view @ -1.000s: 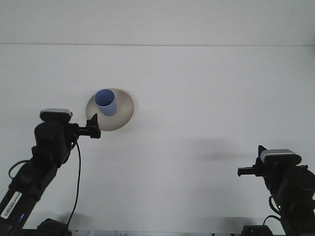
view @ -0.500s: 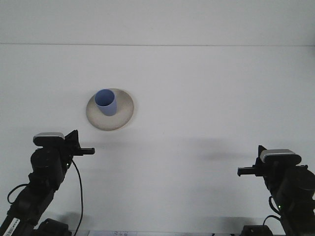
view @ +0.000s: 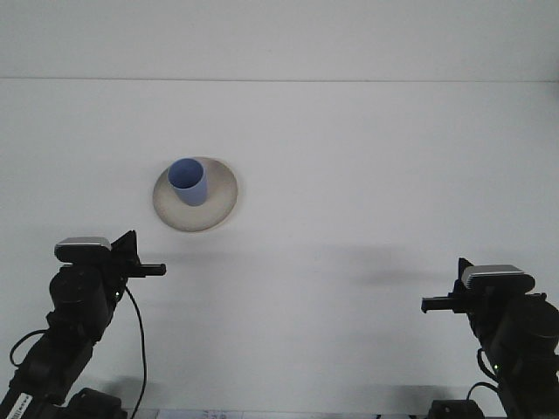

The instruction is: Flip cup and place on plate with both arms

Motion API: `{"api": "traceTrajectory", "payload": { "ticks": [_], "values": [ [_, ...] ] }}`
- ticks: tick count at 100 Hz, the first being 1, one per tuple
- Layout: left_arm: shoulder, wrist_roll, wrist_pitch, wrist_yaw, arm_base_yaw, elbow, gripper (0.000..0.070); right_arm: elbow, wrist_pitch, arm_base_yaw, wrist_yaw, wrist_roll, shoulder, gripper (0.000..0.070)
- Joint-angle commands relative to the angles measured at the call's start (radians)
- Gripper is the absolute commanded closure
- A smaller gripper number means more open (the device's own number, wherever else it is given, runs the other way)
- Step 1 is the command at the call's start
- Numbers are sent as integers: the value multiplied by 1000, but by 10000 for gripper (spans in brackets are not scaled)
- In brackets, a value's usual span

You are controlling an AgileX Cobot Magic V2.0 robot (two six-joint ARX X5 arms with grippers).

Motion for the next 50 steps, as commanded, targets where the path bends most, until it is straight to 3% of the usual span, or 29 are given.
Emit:
{"api": "traceTrajectory", "payload": {
  "ticks": [1, 19, 33, 50],
  "values": [
    [-4, 3, 9, -5, -3, 10, 688, 11, 10, 2, 0, 6, 5, 700],
    [-47, 19, 41, -5, 2, 3, 688, 11, 10, 2, 0, 6, 5, 700],
    [-110, 117, 199, 4, 6, -73, 688, 11, 10, 2, 0, 6, 5, 700],
    [-209, 129, 388, 64, 42, -265, 688, 11, 10, 2, 0, 6, 5, 700]
  ]
}}
